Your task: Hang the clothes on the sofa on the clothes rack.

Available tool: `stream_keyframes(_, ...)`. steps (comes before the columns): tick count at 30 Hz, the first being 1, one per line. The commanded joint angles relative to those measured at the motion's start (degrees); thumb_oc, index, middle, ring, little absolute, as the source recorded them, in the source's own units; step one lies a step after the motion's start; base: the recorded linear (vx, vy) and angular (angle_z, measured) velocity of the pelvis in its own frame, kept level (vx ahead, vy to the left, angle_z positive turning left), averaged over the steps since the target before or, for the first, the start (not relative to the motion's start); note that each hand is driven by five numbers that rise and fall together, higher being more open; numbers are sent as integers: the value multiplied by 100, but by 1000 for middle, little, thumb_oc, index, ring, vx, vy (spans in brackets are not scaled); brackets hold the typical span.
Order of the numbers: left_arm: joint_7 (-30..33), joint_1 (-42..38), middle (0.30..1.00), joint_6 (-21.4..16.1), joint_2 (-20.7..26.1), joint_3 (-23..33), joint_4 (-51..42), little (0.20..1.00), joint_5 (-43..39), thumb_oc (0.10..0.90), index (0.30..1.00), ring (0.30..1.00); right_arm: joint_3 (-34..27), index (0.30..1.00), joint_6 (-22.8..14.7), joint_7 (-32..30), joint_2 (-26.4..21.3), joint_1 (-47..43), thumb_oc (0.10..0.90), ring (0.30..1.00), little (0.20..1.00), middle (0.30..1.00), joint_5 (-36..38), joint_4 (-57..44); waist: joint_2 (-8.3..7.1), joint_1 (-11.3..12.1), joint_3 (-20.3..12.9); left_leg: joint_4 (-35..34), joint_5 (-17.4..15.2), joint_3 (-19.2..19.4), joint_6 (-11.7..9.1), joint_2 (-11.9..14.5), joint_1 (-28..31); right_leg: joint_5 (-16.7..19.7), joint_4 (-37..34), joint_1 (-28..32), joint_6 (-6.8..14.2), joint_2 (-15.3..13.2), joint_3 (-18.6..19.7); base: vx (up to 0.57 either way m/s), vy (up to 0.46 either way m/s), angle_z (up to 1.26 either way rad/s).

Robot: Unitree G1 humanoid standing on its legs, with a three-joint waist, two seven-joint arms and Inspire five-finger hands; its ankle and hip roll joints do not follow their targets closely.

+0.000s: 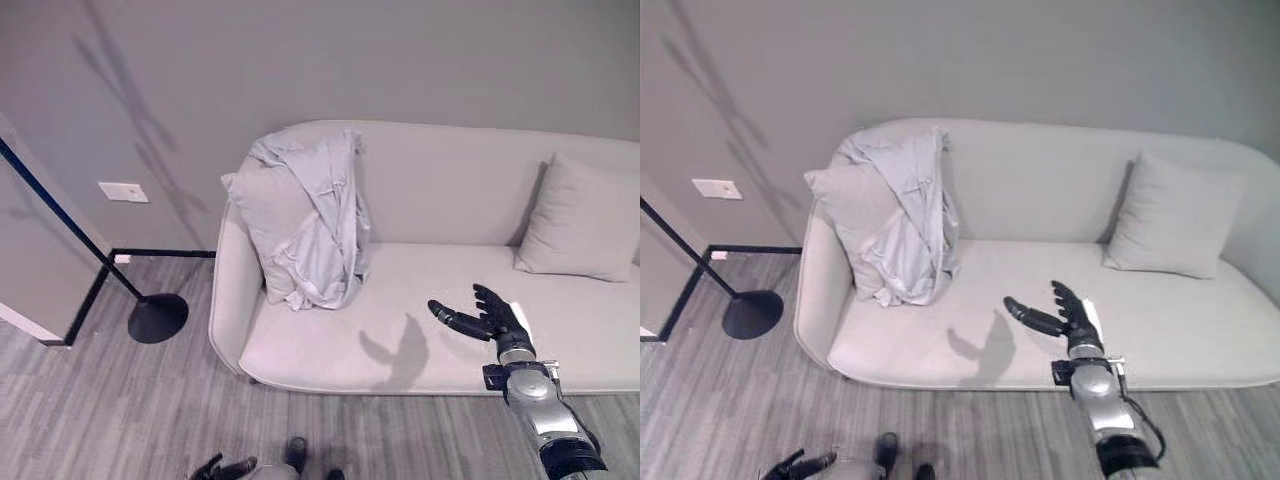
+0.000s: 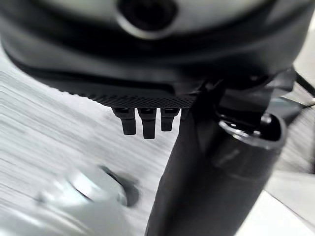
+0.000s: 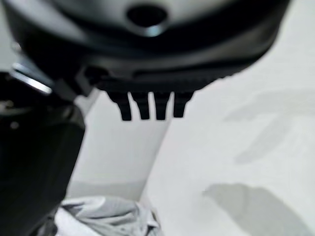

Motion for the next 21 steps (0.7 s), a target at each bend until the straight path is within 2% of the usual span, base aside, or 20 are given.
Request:
stream_keyframes(1,44,153,900,-72,89,-233,144,900,135,800,900,900,-96,900,-395,-215,-340,-503,800,900,900,900,89,89,-69,141,-438,-690,280,-143,-184,217,530,-113,361,-440,562,-453,65,245,110,-1)
stream_keyframes(3,53,126,900,-108,142,-422,-24,900,259,800,900,900,171,900,-342,-245,-483,-1054,800,900,900,900,106,614,-57,252,-367,-701,221,-101,-146,221,574,-122,400,-437,594,-534,73,304,191,-2)
stream_keyframes(4,73,64,900,-153,260,-705,-197,900,396,800,900,900,548,900,-349,-295,-439,-1960,800,900,900,900,183,1083,-46,426,-187,-498,-35,51,22,221,519,-145,1148,-795,774,-624,95,291,217,-8)
stream_keyframes(7,72,72,900,-145,291,-699,-212,900,411,800,900,900,574,900,-338,-325,-449,-2054,800,900,900,900,153,1045,-24,421,-120,-473,-38,50,58,222,519,-144,1553,-994,817,-632,105,100,92,-37)
stream_keyframes(8,86,85,900,-153,342,-733,-147,900,491,800,900,900,615,900,-368,-364,-464,-2167,800,900,900,900,93,955,27,380,-8,-451,-61,-13,98,217,577,-62,1995,-1289,864,-648,133,56,40,9)
stream_keyframes(9,85,83,900,-153,341,-732,-146,900,491,800,900,900,617,900,-368,-364,-464,-2169,800,900,900,900,93,956,25,378,-9,-451,-61,-13,98,215,574,-72,2015,-1302,864,-651,134,173,17,30)
stream_keyframes(10,90,98,900,-169,358,-732,-111,900,497,800,900,900,649,900,-407,-438,-508,-2287,800,900,900,900,65,886,92,342,100,-541,-78,-151,62,241,684,8,1673,-1583,779,-579,224,117,-25,23)
stream_keyframes(12,106,85,900,-183,357,-737,-117,900,503,800,900,900,655,900,-406,-471,-580,-2300,800,900,900,900,43,884,107,309,142,-584,-86,-220,35,243,704,117,1376,-1590,786,-535,316,99,-62,29)
stream_keyframes(14,120,13,900,-231,367,-863,-151,900,588,800,900,900,708,900,-393,-581,-739,-2247,800,900,900,900,-127,967,96,255,222,-652,-106,-341,-35,248,720,302,772,-1710,837,-443,678,102,-120,41)
stream_keyframes(15,141,62,900,-213,367,-827,-137,900,611,800,900,900,584,900,-400,-453,-823,-2146,800,900,900,900,-25,906,31,226,183,-649,-112,-479,-45,215,680,286,475,-1589,827,-452,838,117,-135,45)
stream_keyframes(18,144,78,900,-230,347,-783,-154,900,565,800,900,900,533,900,-490,-481,-734,-2135,800,900,900,900,264,819,1,226,221,-727,-57,-539,-95,313,628,414,447,-1597,720,-370,845,110,-212,62)
stream_keyframes(19,169,96,900,-263,302,-785,-202,900,449,800,900,900,564,900,-496,-506,-676,-2098,800,900,900,900,248,696,8,244,274,-732,15,-620,-155,394,495,397,438,-1626,677,-341,680,56,-273,58)
stream_keyframes(21,188,91,900,-282,277,-834,-242,900,442,800,900,900,580,900,-493,-546,-650,-2087,800,900,900,900,193,667,12,228,299,-733,52,-717,-184,422,395,371,449,-1670,652,-325,591,10,-170,53)
